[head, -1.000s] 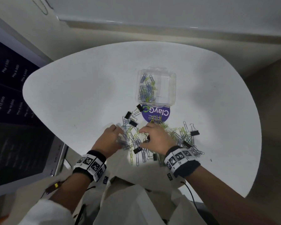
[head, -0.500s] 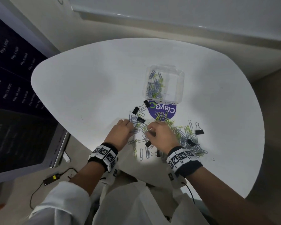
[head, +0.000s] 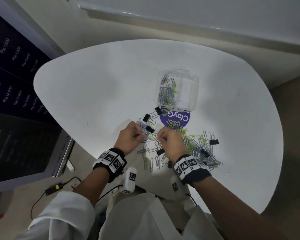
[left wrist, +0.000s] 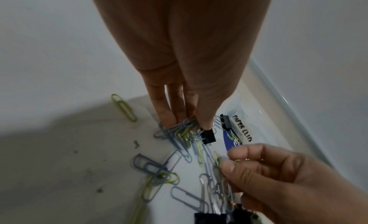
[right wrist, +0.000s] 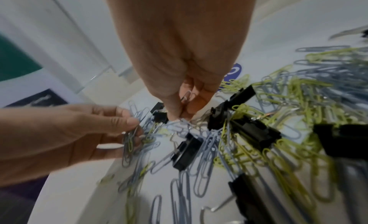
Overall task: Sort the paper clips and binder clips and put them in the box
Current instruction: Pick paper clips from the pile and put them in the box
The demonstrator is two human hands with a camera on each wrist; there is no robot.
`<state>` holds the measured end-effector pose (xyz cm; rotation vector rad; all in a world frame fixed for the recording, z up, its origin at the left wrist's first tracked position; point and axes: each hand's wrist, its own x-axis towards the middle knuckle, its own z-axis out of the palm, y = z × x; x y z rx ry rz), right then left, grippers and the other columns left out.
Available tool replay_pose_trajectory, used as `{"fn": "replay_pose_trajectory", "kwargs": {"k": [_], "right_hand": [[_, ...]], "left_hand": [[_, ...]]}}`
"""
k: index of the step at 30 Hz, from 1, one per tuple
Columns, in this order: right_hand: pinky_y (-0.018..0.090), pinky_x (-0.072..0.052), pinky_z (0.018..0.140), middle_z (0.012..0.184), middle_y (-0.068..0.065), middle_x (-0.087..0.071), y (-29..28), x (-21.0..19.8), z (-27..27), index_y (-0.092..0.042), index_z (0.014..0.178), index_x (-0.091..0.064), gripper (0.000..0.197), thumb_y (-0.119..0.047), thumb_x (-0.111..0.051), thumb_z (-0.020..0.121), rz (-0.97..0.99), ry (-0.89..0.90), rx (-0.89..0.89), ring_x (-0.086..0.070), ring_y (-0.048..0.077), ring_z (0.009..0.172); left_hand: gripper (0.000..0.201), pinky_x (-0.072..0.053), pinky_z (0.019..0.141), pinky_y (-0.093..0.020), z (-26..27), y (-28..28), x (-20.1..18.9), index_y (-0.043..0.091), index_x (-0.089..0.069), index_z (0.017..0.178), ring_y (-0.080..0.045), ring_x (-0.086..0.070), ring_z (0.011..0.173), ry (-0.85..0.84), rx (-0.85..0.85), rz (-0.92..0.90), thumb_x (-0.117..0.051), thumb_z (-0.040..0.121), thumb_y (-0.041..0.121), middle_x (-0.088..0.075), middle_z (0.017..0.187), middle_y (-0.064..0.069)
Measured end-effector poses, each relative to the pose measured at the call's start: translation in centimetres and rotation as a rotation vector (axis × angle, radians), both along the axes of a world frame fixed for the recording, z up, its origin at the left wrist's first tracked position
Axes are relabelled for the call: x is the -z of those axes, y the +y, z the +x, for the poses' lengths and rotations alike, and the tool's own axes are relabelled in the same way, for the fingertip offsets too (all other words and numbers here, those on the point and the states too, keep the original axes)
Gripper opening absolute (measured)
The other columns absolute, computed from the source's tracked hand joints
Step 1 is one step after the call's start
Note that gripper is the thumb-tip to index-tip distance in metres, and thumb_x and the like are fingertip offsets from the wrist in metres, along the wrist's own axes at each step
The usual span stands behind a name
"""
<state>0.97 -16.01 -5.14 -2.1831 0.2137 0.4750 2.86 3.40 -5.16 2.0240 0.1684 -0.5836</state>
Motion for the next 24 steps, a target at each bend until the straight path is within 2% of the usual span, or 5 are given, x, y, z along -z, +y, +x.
{"fn": "replay_pose_trajectory", "kwargs": {"k": [6, 9, 14, 18, 24], "right_hand": [[0.021, -0.050, 0.063, 0.097, 0.009, -0.070, -1.2, -0.5, 0.7, -0.013, 0.116, -0.067, 0.027, -0.003, -0.052, 0.097, 0.231, 0.147, 0.154, -0.067, 0.017, 0.077], [0.018, -0.046, 0.053, 0.092, 0.008, -0.070, -1.2, -0.7, 0.9, -0.012, 0.104, -0.071, 0.024, -0.005, -0.050, 0.097, 0.199, 0.158, 0.160, -0.068, 0.024, 0.073], [0.013, -0.045, 0.078, 0.102, 0.001, -0.060, -0.2, -0.6, 1.0, -0.014, 0.098, -0.066, 0.011, -0.018, -0.066, 0.088, -0.019, 0.014, -0.011, -0.056, 0.005, 0.082], [0.032, -0.048, 0.094, 0.124, 0.004, -0.047, 0.5, 0.0, 0.9, -0.015, 0.122, -0.057, 0.043, -0.023, -0.075, 0.084, -0.182, -0.007, -0.149, -0.055, 0.020, 0.105], [0.034, -0.049, 0.083, 0.107, 0.008, -0.051, 0.5, 0.8, 0.7, -0.006, 0.096, -0.065, 0.014, -0.018, -0.068, 0.091, -0.308, -0.118, -0.206, -0.053, 0.024, 0.098]], "left_hand": [[0.041, -0.054, 0.084, -0.033, 0.3, -0.5, -0.1, 0.021, -0.051, 0.129, -0.021, -0.066, 0.089, 0.224, -0.184, -0.271, -0.064, 0.090, 0.016, -0.066, 0.088, 0.000], [0.031, -0.056, 0.073, -0.031, 0.7, -1.0, -1.1, 0.010, -0.062, 0.117, -0.022, -0.065, 0.076, 0.382, -0.378, -0.460, -0.048, 0.091, 0.001, -0.065, 0.082, -0.007], [0.022, -0.049, 0.052, -0.027, 1.1, -1.1, -1.9, 0.007, -0.056, 0.079, -0.020, -0.051, 0.061, 0.432, -0.569, -0.590, -0.038, 0.090, 0.009, -0.053, 0.063, -0.004], [0.036, -0.041, 0.058, -0.029, 1.0, -0.6, -1.1, 0.015, -0.046, 0.065, -0.019, -0.045, 0.056, 0.349, -0.494, -0.369, -0.051, 0.093, 0.038, -0.046, 0.058, -0.001], [0.027, -0.026, 0.053, -0.027, 0.7, -0.2, 0.3, 0.021, -0.041, 0.074, -0.011, -0.029, 0.051, 0.262, -0.440, -0.223, -0.045, 0.096, 0.036, -0.034, 0.063, 0.006]]}}
